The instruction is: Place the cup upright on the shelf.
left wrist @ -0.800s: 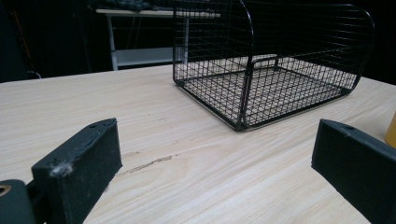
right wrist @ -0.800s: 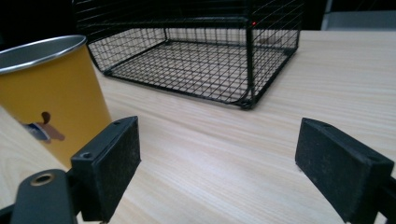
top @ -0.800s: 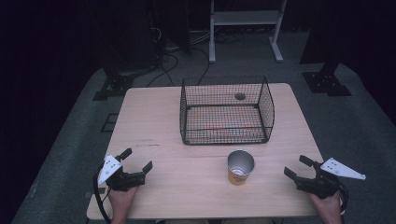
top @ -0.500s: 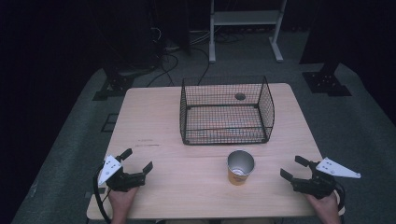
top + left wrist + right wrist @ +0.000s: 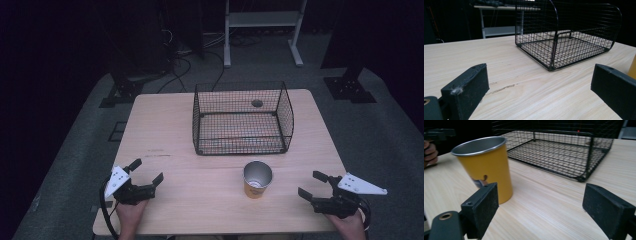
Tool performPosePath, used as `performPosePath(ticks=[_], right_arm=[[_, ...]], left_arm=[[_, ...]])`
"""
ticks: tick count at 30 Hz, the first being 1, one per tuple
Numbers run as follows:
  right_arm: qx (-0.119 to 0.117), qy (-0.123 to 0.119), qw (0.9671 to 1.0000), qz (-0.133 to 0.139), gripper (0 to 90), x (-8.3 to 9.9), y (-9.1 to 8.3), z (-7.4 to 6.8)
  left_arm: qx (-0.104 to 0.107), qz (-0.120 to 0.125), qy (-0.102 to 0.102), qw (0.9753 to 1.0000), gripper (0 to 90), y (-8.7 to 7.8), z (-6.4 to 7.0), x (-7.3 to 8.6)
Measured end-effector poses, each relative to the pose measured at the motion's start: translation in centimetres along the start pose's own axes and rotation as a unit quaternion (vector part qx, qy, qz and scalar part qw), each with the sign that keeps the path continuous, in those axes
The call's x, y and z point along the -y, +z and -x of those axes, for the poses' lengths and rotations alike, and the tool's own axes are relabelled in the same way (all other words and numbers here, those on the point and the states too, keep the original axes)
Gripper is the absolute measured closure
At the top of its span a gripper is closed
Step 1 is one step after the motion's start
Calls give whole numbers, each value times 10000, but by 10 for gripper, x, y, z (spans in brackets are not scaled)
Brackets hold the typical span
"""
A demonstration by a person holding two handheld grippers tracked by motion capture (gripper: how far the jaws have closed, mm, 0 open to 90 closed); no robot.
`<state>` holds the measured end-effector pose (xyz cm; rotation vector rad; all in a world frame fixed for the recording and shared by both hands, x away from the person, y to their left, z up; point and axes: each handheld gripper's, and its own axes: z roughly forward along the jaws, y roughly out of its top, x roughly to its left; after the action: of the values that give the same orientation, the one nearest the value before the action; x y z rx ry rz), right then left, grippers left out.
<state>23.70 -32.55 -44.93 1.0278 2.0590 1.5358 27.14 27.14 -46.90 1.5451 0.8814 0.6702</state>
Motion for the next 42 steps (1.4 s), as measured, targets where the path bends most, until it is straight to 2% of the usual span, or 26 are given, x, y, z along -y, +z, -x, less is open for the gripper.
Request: performPosePath(ticks=[3,5,6,9,11,14,15,24,27,37,42], right_arm=[[-74,-127,9998,-166,130,-3,3,-7],[-140,-197,9995,-178,130,-3,5,-10],[-284,-285,9989,-261,121,-6,9,-16],[-399,-398,9979,-319,107,-9,15,-23],[-522,-441,9971,-331,102,-11,20,-27],[-573,-462,9966,-364,102,-12,24,-30],[-639,-476,9958,-448,91,-12,29,-32],[-795,-518,9940,-539,62,-16,48,-43],[-860,-567,9925,-653,41,-18,58,-48],[-1002,-597,9906,-713,22,-22,73,-54],[-988,-636,9905,-715,15,-24,78,-56]], left_arm=[[7,4,5,10000,8,0,0,0],[9,7,6,10000,8,0,0,0],[19,10,4,10000,8,0,0,0],[25,16,9,10000,8,0,0,0],[21,19,10,10000,8,0,0,0],[17,18,9,10000,8,0,0,0],[15,8,10,10000,8,0,0,0],[14,18,12,10000,8,0,0,0],[20,20,18,10000,8,0,0,0],[12,16,21,10000,9,0,0,0],[19,15,25,10000,8,0,0,0]])
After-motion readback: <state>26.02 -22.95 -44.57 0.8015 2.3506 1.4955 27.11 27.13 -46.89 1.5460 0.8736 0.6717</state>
